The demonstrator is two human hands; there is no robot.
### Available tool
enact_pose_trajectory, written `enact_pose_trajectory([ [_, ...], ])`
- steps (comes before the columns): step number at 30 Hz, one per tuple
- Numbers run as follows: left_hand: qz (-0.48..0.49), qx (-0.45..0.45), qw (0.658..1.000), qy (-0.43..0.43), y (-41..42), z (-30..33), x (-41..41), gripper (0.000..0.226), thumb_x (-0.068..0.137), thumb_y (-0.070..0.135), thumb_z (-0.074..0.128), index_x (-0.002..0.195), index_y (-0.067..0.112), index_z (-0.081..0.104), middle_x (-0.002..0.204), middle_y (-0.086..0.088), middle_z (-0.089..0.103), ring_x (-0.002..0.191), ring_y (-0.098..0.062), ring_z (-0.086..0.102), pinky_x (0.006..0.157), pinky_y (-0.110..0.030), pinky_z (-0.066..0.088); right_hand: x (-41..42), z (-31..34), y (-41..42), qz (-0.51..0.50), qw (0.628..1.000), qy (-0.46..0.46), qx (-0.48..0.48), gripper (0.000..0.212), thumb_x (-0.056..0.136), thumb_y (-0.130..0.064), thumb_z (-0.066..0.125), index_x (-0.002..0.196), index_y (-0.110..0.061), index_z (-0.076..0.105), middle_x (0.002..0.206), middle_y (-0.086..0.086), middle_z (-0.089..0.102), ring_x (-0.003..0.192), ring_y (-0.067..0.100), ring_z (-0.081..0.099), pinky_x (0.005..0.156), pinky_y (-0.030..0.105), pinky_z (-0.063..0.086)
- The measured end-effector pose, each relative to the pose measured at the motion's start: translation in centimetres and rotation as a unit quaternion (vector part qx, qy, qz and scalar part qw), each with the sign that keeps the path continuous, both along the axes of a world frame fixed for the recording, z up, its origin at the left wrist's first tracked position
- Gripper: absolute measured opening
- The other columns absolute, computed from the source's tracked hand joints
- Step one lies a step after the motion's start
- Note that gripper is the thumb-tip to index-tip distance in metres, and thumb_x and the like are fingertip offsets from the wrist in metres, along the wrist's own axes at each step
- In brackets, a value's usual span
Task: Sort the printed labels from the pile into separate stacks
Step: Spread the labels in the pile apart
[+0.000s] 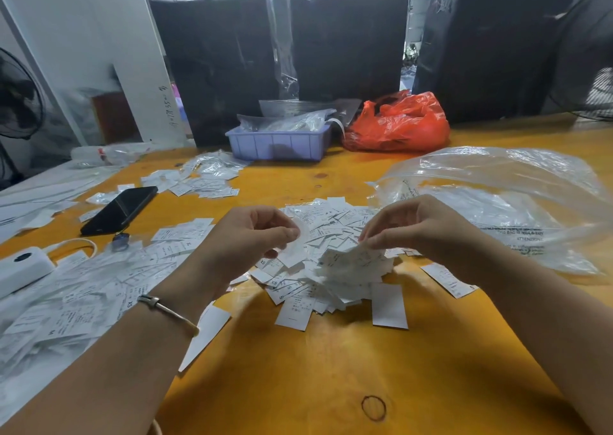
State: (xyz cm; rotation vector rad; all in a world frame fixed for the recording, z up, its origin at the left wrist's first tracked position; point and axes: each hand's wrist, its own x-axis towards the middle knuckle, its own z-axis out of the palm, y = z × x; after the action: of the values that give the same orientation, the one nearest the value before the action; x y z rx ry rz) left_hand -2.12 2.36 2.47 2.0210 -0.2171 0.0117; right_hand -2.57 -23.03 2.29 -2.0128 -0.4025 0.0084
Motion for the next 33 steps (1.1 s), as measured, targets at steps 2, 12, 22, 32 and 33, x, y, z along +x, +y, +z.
enact_pose_trajectory([
  [2,0.008,-0.009,1.000,0.007,0.0,0.1,0.1,0.004,0.085,0.008,0.067,0.087,0.007,0.070,0.085,-0.003,0.075,0.077,-0.011,0.070,0.065,-0.023,0.055,0.1,0.0,-0.1,-0.027,0.999,0.030,0.032,0.006,0.077,-0.007,0.072,0.073,-0.009,0.075,0.085,0.014,0.073,0.079,0.020,0.062,0.071,0.030,0.048],
  [12,0.050,-0.004,0.999,-0.015,0.1,-0.1,0.3,0.018,0.086,0.009,0.064,0.079,0.019,0.077,0.080,0.001,0.075,0.063,-0.001,0.065,0.058,-0.017,0.051,0.2,-1.8,1.1,-0.096,0.994,-0.042,0.020,0.005,0.077,-0.008,0.078,0.079,-0.006,0.074,0.071,0.009,0.072,0.061,0.016,0.063,0.058,0.023,0.050],
  [22,0.017,-0.032,0.999,0.022,-0.3,0.0,-0.1,0.006,0.094,0.012,0.061,0.093,0.011,0.067,0.084,0.000,0.075,0.071,-0.020,0.074,0.049,-0.020,0.052,1.0,-2.5,0.6,-0.177,0.980,0.003,0.087,0.004,0.090,-0.004,0.063,0.093,-0.006,0.061,0.076,0.008,0.066,0.060,0.018,0.063,0.053,0.035,0.054],
  [32,-0.016,-0.016,1.000,0.011,0.0,-0.2,-0.1,0.026,0.075,-0.007,0.075,0.090,0.014,0.074,0.083,-0.001,0.076,0.078,-0.011,0.072,0.062,-0.014,0.053,0.5,-1.9,0.8,-0.134,0.984,0.092,0.069,0.051,0.070,0.005,0.079,0.112,-0.018,0.061,0.107,0.006,0.056,0.069,0.021,0.066,0.053,0.024,0.055],
  [33,-0.022,-0.014,1.000,0.009,0.0,-0.2,-0.1,0.029,0.073,-0.007,0.076,0.091,0.016,0.075,0.084,0.000,0.076,0.079,-0.010,0.072,0.064,-0.013,0.053,0.5,-1.7,0.7,-0.138,0.984,0.097,0.056,0.058,0.065,0.006,0.082,0.113,-0.019,0.061,0.108,0.006,0.056,0.076,0.023,0.067,0.056,0.027,0.056],
])
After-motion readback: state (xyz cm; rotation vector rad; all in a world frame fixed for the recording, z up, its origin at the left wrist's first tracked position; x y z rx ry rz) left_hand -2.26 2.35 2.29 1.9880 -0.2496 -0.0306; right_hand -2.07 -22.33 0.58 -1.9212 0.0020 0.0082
